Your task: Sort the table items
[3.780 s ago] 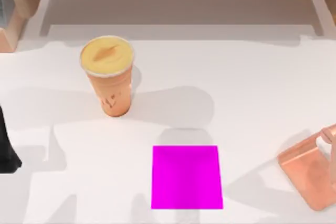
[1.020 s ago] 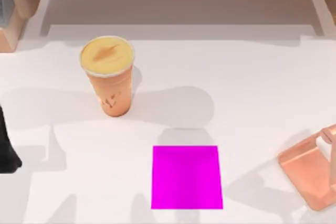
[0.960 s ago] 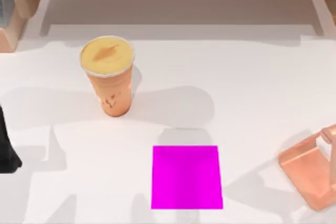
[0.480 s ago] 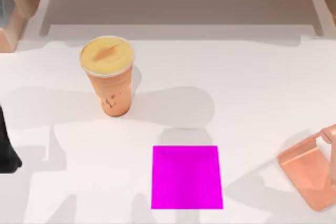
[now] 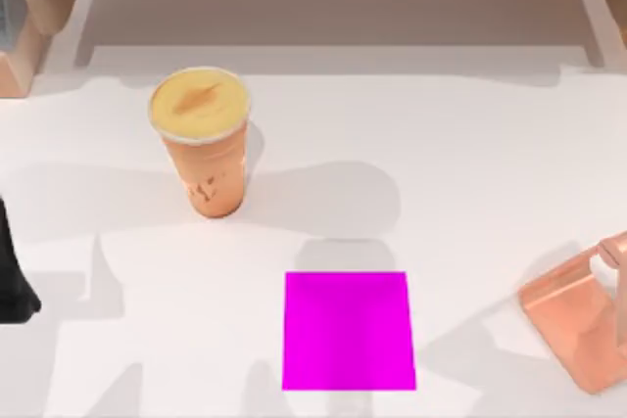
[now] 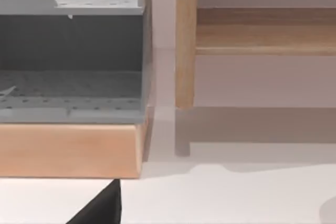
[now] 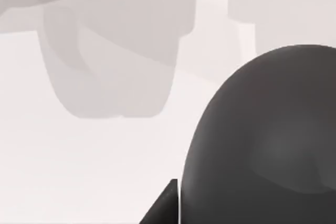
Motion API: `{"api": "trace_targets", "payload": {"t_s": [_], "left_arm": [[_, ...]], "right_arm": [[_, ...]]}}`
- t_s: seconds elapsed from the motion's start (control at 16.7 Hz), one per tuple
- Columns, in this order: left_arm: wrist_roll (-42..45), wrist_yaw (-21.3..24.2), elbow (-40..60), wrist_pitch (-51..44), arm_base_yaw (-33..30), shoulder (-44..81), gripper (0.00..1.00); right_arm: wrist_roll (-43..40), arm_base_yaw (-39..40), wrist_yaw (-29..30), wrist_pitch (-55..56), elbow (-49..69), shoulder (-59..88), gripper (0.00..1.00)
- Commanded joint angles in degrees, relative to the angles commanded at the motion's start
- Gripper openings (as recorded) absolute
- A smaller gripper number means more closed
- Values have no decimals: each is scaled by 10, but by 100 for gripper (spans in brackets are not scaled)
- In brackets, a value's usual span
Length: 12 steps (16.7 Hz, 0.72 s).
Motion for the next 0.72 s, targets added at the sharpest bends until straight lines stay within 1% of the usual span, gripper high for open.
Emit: {"api": "trace_targets", "payload": {"t_s": [0.18,0.36,0.48,0.72], "left_arm": [[0,0,0,0,0,0,100],[0,0,0,0,0,0,100],[0,0,0,0,0,0,100],[0,0,0,0,0,0,100]], "right_arm": [[-34,35,20,19,29,6,0],[-117,124,53,63,82,14,0],[-198,215,73,91,121,32,0],[-348,432,89,128,186,95,0]]}}
